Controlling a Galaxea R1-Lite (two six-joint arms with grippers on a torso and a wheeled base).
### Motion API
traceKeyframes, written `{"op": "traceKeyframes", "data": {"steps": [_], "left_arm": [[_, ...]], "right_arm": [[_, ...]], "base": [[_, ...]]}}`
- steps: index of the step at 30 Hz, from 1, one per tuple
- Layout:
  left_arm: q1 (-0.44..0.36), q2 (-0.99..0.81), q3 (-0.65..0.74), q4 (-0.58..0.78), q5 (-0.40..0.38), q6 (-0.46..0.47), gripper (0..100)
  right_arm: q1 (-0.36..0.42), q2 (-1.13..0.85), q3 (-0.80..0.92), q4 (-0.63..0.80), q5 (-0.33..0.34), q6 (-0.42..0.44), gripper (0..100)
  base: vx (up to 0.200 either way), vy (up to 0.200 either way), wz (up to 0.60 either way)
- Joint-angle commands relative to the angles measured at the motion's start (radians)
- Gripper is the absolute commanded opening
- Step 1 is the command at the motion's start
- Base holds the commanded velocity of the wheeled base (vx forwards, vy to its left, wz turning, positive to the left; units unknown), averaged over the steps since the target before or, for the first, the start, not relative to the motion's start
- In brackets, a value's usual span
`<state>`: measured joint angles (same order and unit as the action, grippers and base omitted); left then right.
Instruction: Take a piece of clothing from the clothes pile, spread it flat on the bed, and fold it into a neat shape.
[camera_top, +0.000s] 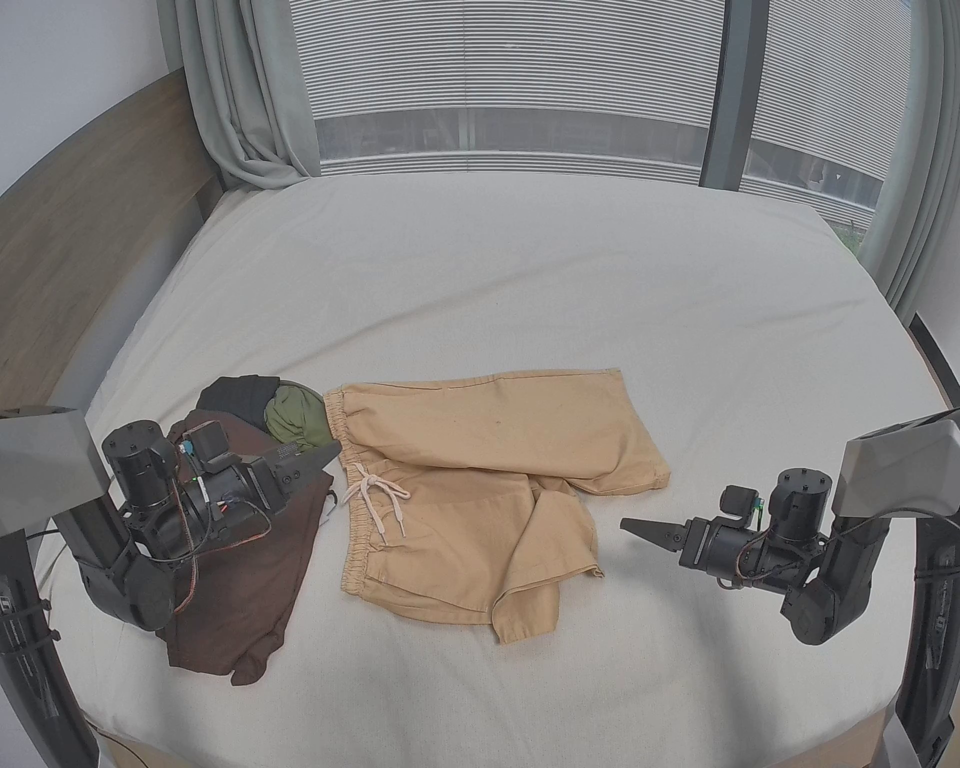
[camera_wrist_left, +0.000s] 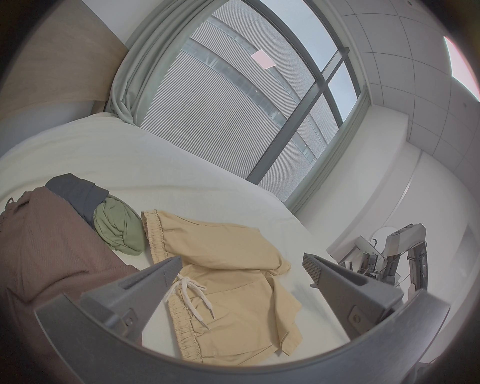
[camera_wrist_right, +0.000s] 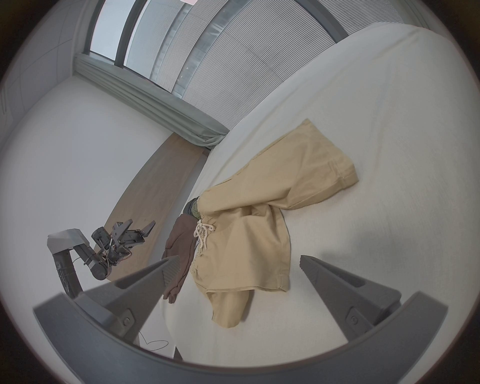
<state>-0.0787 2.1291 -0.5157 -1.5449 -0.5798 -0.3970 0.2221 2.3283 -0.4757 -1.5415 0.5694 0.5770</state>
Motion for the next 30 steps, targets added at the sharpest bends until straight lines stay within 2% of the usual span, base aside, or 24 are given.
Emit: {"op": "traceKeyframes", "data": {"steps": [1, 6, 13, 19, 23, 30], "left_arm": [[-0.010, 0.003, 0.008, 0.000, 0.001, 0.001, 100], [-0.015, 0.003, 0.014, -0.001, 0.001, 0.001, 100], [-0.013, 0.003, 0.014, -0.001, 0.001, 0.001, 100], [-0.013, 0.003, 0.014, -0.003, 0.001, 0.001, 100], [-0.013, 0.003, 0.013, -0.003, 0.001, 0.001, 100], [-0.013, 0.003, 0.011, -0.003, 0.000, 0.001, 100]], "right_arm": [[0.019, 0.013, 0.006, 0.000, -0.017, 0.024, 100], [0.033, 0.039, 0.005, 0.001, -0.017, 0.081, 100], [0.045, 0.108, -0.006, 0.001, -0.022, 0.104, 100], [0.077, 0.114, -0.032, 0.001, -0.022, 0.228, 100], [0.085, 0.125, -0.060, 0.015, -0.022, 0.282, 100], [0.088, 0.126, -0.092, 0.100, -0.022, 0.291, 100]], "base": [[0.000, 0.000, 0.00], [0.000, 0.000, 0.00], [0.000, 0.000, 0.00], [0.000, 0.000, 0.00], [0.000, 0.000, 0.00], [0.000, 0.000, 0.00]]}}
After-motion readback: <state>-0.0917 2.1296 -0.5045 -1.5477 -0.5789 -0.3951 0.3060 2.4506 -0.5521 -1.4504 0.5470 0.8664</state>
